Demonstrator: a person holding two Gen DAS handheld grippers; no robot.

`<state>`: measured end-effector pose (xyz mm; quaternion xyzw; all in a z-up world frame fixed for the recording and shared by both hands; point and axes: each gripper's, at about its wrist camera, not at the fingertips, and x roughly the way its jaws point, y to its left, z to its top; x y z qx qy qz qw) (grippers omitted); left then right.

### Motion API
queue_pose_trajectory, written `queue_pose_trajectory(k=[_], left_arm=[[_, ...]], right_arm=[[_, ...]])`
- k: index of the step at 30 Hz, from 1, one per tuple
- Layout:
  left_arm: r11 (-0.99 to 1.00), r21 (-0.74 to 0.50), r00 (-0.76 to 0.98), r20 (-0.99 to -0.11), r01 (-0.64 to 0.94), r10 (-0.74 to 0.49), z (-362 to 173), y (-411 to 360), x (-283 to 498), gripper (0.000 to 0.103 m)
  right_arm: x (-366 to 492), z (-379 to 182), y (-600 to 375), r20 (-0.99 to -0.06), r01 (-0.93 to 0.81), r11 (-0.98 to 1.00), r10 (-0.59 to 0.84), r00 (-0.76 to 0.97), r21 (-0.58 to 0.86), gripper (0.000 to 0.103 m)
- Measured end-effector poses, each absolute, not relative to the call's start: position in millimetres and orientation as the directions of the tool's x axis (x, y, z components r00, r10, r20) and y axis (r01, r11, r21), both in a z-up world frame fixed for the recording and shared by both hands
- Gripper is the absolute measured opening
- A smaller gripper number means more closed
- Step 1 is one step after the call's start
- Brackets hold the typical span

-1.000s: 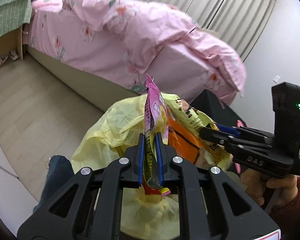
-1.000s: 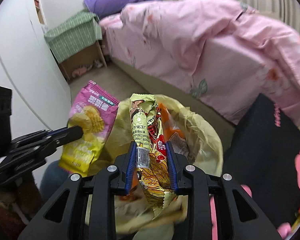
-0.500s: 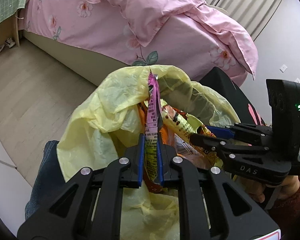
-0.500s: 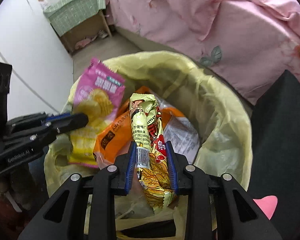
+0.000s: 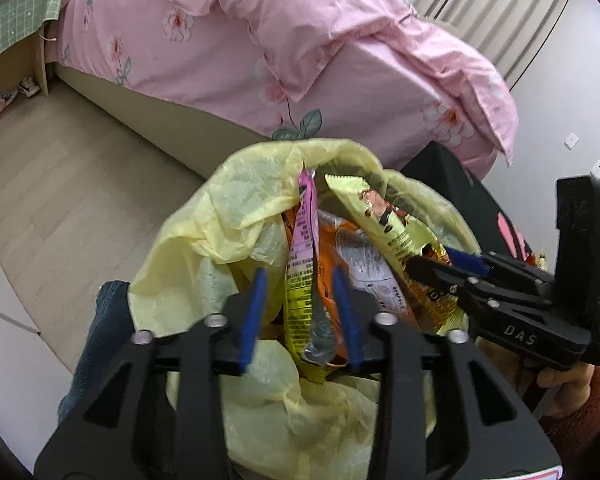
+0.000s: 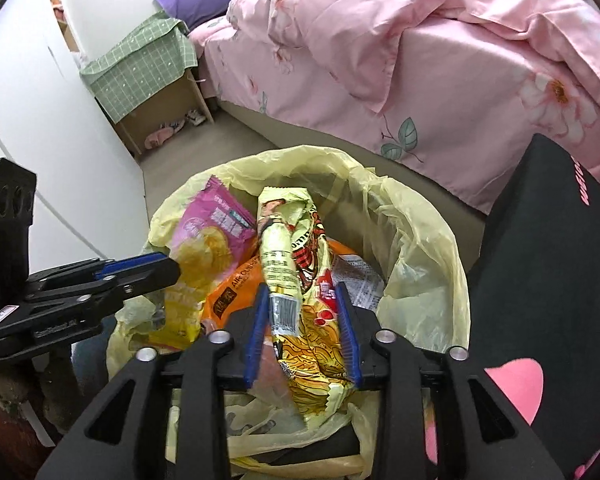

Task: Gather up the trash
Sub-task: 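Lower both held wrappers into the yellow bag and open both tools, then grasp the clear plastic tray with the right tool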

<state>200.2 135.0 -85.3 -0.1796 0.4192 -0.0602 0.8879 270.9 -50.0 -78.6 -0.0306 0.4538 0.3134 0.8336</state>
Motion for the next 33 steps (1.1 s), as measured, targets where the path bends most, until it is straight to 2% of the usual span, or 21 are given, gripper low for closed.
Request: queue_pose_trajectory(k=[2, 6, 10, 15, 21, 25, 28, 33], left_arm=[[0.926, -0.373, 0.671, -0.702, -0.058, -0.241, -75, 141, 192, 0.046], [0.928, -0.355, 0.739, -0.654, -0.112, -0.161, -50, 153, 176, 0.049], [0.935, -0.332, 0.782, -0.613, -0.122, -0.115, -30, 152, 163, 0.05], [0.956, -0.287, 0.793, -0.595, -0.059, -0.13, -11, 121, 154, 0.05], [0.971, -0.236, 0.788, -0.59, 0.039, -0.175, 2, 66, 146, 0.05], [0.968, -0.222, 0.769, -0.596, 0.117, -0.23, 2, 29, 142, 0.05], [0.945, -0.249, 0.752, -0.575, 0.212, -0.321, 2, 1, 138, 0.05], [0.902, -0.253, 0.703, -0.566, 0.349, -0.43, -2, -45, 140, 0.05]], right_arm=[[265, -75, -49, -0.776, -0.554, 0.803, 0.489, 0.398, 0.222, 0.04], [248, -58, -49, -0.764, -0.576, 0.803, 0.466, 0.447, 0.153, 0.054], [232, -38, -65, -0.72, -0.569, 0.812, 0.471, 0.509, 0.129, 0.055], [205, -10, -105, -0.661, -0.534, 0.838, 0.463, 0.591, 0.11, 0.055], [175, 10, -161, -0.646, -0.473, 0.877, 0.412, 0.642, 0.089, 0.055], [151, 23, -224, -0.623, -0.353, 0.934, 0.307, 0.719, 0.053, 0.055], [138, 30, -271, -0.605, -0.245, 0.969, 0.204, 0.769, 0.015, 0.055], [119, 38, -384, -0.571, 0.062, 0.998, -0.042, 0.82, 0.016, 0.055]])
